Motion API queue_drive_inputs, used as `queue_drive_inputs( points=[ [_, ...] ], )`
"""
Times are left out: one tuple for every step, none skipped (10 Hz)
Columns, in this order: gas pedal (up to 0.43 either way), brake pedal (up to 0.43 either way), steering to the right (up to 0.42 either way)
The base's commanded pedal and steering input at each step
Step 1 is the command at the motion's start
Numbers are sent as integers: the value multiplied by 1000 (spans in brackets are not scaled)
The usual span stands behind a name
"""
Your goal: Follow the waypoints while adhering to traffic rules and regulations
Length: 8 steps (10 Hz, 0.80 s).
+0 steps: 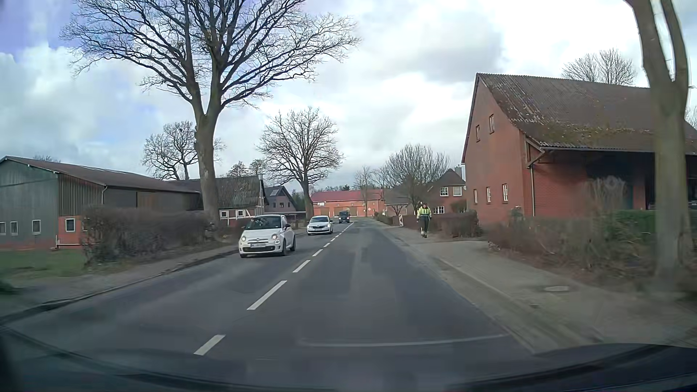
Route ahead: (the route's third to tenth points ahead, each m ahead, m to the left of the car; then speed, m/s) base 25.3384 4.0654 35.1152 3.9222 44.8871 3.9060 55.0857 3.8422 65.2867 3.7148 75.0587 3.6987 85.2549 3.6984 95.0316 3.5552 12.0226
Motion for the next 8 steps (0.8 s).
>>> queue_drive_inputs(
  points=[
    [189,0,2],
    [189,0,2],
    [189,0,2],
    [189,0,1],
    [189,0,1],
    [189,0,0],
    [189,0,-1],
    [189,0,-1]
  ],
)
